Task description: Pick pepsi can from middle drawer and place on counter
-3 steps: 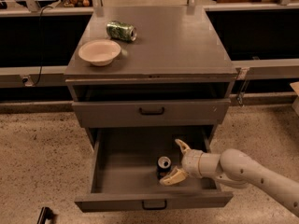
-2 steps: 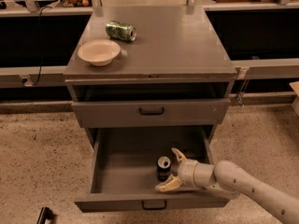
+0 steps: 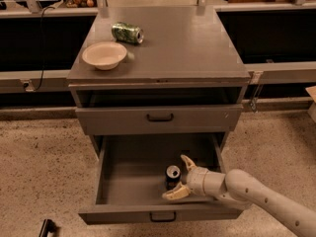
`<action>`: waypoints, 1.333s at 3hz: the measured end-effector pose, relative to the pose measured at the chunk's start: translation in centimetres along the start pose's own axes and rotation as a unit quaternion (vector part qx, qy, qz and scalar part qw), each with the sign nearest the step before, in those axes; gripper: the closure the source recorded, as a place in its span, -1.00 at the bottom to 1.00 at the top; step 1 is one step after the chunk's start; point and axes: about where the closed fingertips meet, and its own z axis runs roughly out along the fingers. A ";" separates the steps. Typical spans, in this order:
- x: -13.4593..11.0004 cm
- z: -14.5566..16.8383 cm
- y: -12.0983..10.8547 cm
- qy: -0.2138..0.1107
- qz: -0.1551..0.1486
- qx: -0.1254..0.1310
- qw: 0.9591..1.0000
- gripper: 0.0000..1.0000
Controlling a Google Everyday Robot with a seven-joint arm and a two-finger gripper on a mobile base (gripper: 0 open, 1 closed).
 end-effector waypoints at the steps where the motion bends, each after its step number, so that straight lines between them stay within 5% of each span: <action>1: 0.8 0.9 -0.9 -0.006 0.015 0.012 1.000 -1.00; 4: 2.5 1.8 -1.1 -0.015 0.037 0.014 0.999 0.31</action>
Offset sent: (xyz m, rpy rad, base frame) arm 0.0179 -0.0125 -0.0376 0.0251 0.0441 -0.0938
